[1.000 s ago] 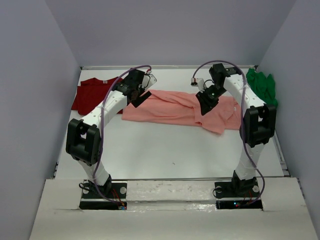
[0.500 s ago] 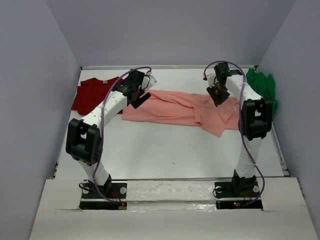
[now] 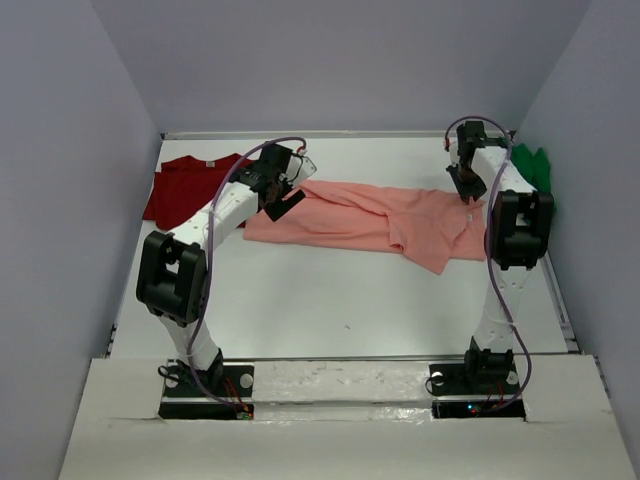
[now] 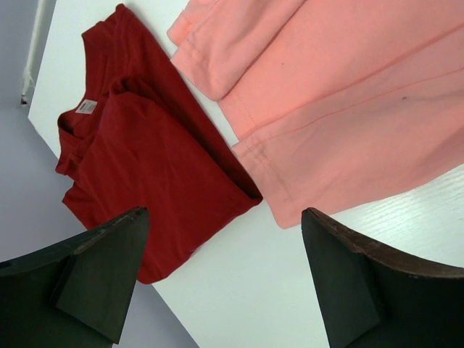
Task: Fold and stack the t-shirts
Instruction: Fold the tshirt
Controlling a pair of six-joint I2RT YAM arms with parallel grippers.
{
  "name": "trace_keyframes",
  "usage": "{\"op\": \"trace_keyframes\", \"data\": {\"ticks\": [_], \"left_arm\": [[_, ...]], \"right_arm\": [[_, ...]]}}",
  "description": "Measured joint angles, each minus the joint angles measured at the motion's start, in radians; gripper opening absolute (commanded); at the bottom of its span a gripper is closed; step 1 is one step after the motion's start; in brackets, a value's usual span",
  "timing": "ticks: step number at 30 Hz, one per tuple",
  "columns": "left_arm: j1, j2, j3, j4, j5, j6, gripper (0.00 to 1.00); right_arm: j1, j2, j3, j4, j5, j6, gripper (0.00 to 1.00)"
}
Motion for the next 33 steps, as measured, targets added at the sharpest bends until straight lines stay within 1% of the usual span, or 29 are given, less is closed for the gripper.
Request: {"op": "trace_keyframes", "data": {"ticks": [7,13,19,26,33], "left_arm": [[0.0,0.01,0.0,0.0,0.012,0.0,0.99],[0.0,0.01,0.0,0.0,0.014,0.0,0.99],[0.0,0.01,0.0,0.0,0.014,0.0,0.99],[0.0,0.01,0.0,0.0,0.014,0.0,0.99],[0.0,0.01,0.0,0.0,0.014,0.0,0.99]], "right_arm": [[-0.028,0.0,-0.004,0.002,0.024,0.002,0.31],[-0.027,0.0,-0.005,0.002,0.013,0.006,0.31],[-0.027,0.005,0.028,-0.008,-0.012,0.014,0.31],[-0.027,0.048,0.082,-0.011,-0.043,0.026,0.3],[-0.027,0.086,0.097,-0.023,-0.068,0.035,0.3]]}}
